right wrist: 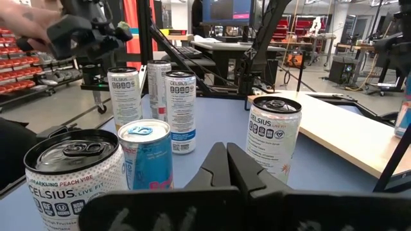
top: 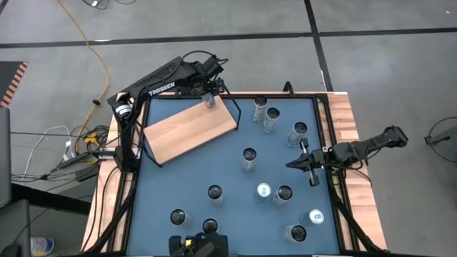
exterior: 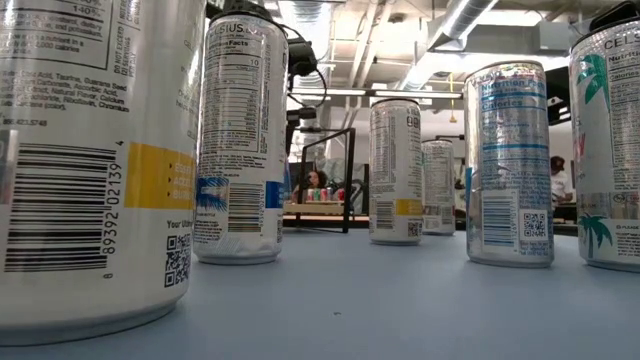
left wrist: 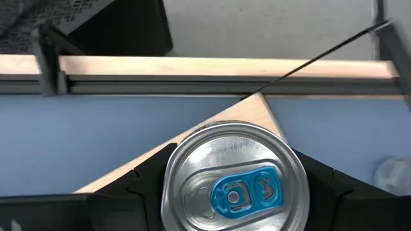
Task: Place canned beverage on shelf
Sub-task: Put the left blue soda can on the shelf
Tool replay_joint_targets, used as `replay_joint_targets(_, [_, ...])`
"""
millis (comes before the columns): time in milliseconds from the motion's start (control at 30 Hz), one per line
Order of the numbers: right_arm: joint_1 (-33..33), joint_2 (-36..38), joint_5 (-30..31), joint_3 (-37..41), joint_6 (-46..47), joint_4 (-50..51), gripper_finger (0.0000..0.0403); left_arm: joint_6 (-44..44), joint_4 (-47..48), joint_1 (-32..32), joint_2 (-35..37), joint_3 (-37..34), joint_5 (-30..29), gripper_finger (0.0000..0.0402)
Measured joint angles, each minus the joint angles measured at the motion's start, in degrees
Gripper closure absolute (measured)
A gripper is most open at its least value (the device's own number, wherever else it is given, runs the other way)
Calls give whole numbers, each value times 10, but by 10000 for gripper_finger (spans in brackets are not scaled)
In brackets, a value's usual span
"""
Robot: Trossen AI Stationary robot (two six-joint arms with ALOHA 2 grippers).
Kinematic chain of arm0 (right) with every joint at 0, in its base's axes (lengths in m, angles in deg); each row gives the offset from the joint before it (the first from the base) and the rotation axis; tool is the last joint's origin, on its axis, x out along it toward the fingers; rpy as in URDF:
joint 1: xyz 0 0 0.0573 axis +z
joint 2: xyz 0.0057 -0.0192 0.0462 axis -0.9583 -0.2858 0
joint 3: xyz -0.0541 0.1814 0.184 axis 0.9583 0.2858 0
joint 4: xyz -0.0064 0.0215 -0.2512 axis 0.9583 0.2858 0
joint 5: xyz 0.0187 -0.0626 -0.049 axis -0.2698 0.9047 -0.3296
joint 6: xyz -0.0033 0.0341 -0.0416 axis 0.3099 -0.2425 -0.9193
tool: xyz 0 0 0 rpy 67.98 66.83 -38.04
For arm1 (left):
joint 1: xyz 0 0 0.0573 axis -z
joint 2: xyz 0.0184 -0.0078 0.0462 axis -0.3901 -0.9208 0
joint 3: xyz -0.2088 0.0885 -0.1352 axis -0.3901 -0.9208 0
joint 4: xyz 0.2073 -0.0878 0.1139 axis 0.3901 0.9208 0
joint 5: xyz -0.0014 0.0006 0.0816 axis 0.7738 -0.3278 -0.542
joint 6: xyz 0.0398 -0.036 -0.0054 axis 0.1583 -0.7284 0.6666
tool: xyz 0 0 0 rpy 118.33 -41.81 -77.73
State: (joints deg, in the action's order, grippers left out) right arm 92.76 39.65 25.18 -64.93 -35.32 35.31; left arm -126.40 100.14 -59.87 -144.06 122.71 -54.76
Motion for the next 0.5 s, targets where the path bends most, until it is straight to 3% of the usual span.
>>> replay_joint_targets(333, [0,0,0,0,0,0,403,14,-8,2,-2,0,-15,185])
replay_joint_targets(500, [0,0,0,0,0,0,403,53,-48,8,-6,-1,-7,104])
